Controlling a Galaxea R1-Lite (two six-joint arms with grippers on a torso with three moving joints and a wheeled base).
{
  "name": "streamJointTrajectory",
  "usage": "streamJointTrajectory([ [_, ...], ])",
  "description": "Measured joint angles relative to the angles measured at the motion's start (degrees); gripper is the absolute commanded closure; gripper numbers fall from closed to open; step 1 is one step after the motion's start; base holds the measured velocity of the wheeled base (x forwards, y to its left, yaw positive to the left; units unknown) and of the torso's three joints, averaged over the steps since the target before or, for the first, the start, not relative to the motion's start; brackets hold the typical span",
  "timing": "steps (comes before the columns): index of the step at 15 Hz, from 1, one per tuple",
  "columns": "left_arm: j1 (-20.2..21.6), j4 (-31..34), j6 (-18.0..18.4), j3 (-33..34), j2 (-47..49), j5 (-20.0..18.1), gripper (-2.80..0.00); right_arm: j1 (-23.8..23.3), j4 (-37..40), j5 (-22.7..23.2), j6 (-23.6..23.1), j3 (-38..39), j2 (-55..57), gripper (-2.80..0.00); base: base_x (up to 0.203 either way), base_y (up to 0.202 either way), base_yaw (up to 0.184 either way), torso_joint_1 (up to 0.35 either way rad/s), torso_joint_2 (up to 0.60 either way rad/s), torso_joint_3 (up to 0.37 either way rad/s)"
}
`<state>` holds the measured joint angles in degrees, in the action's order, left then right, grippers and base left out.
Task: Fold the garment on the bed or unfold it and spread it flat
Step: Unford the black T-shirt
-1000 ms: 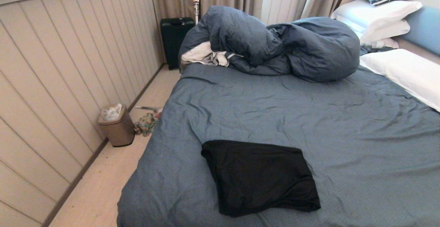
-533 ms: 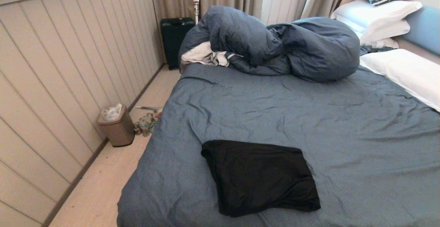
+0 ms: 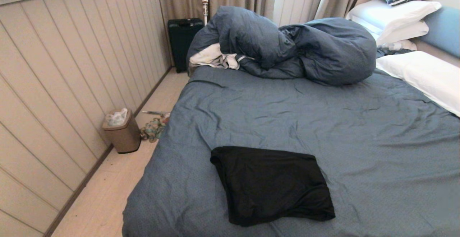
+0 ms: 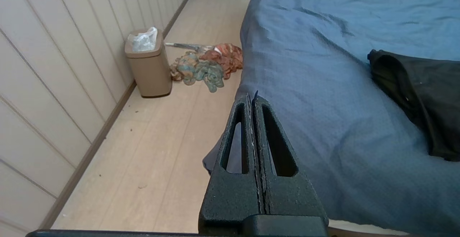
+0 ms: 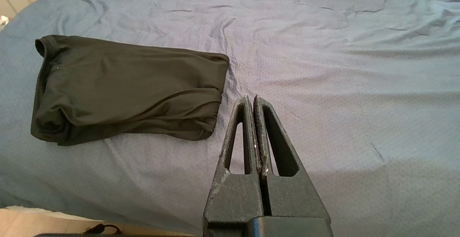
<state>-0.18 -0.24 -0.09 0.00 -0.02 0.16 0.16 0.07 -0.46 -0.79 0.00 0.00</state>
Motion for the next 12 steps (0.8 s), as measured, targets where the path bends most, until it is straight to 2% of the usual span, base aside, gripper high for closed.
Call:
streamJointTrajectory([
  [5, 0.00, 0.04, -0.15, 0.00, 0.00, 0.00, 0.00, 0.00, 0.02, 0.02, 0.12, 0.00, 0.00, 0.00, 0.000, 0.000, 0.000, -0.053, 0.13, 0.072],
  [12, 0.05, 0.01, -0.13, 0.00, 0.00, 0.00, 0.00, 0.00, -0.04, 0.02, 0.20, 0.00, 0.00, 0.00, 0.000, 0.000, 0.000, -0.004, 0.01, 0.008],
])
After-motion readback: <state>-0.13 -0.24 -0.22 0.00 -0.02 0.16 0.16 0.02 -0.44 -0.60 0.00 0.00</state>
